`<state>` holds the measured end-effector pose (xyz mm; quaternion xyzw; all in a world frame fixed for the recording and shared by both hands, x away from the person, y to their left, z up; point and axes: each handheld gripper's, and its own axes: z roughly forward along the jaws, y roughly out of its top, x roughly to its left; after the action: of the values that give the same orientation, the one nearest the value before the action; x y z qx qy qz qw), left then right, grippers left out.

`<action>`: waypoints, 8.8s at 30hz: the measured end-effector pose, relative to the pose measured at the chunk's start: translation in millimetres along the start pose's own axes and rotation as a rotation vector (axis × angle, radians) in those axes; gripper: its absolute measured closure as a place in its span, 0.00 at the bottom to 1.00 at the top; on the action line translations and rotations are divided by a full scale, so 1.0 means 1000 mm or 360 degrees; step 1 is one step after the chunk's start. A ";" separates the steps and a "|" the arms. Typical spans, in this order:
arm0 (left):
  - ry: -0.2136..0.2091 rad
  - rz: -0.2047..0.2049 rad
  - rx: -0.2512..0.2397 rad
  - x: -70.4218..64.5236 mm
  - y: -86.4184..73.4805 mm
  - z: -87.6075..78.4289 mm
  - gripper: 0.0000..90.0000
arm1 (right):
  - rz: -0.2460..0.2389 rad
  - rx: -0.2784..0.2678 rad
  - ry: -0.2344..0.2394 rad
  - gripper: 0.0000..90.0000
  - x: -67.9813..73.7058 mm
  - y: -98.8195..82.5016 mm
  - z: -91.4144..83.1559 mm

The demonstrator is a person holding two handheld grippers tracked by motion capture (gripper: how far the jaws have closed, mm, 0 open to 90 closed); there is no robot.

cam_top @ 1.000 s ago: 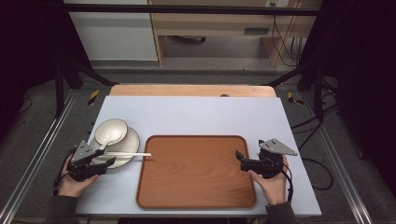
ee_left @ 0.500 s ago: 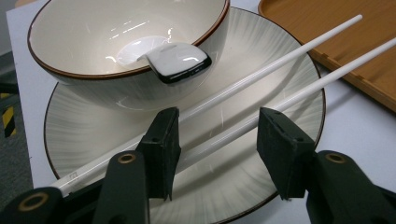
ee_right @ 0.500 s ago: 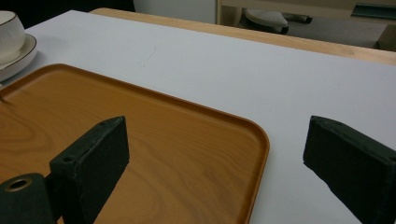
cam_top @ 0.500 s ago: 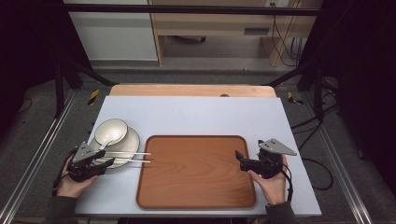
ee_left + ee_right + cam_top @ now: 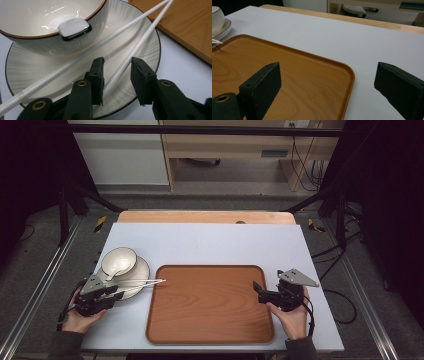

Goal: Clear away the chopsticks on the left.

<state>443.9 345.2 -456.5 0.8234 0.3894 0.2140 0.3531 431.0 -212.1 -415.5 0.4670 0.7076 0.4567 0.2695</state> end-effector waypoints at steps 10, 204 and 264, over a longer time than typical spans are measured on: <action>-0.0030 -0.0036 -0.0005 -0.004 0.002 -0.001 0.82 | -0.0004 0.0004 -0.0001 0.08 -0.001 0.000 0.000; 0.0068 -0.0208 -0.0292 -0.107 0.061 -0.003 0.45 | 0.0045 -0.0019 -0.0018 0.06 -0.008 0.000 -0.008; 0.0122 -0.0171 0.0062 0.003 0.008 0.009 0.86 | 0.0017 0.0065 -0.0007 0.06 -0.003 -0.006 0.004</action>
<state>455.1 340.0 -456.6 0.7991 0.4504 0.2185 0.3329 433.1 -214.0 -422.3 0.4773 0.7137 0.4425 0.2589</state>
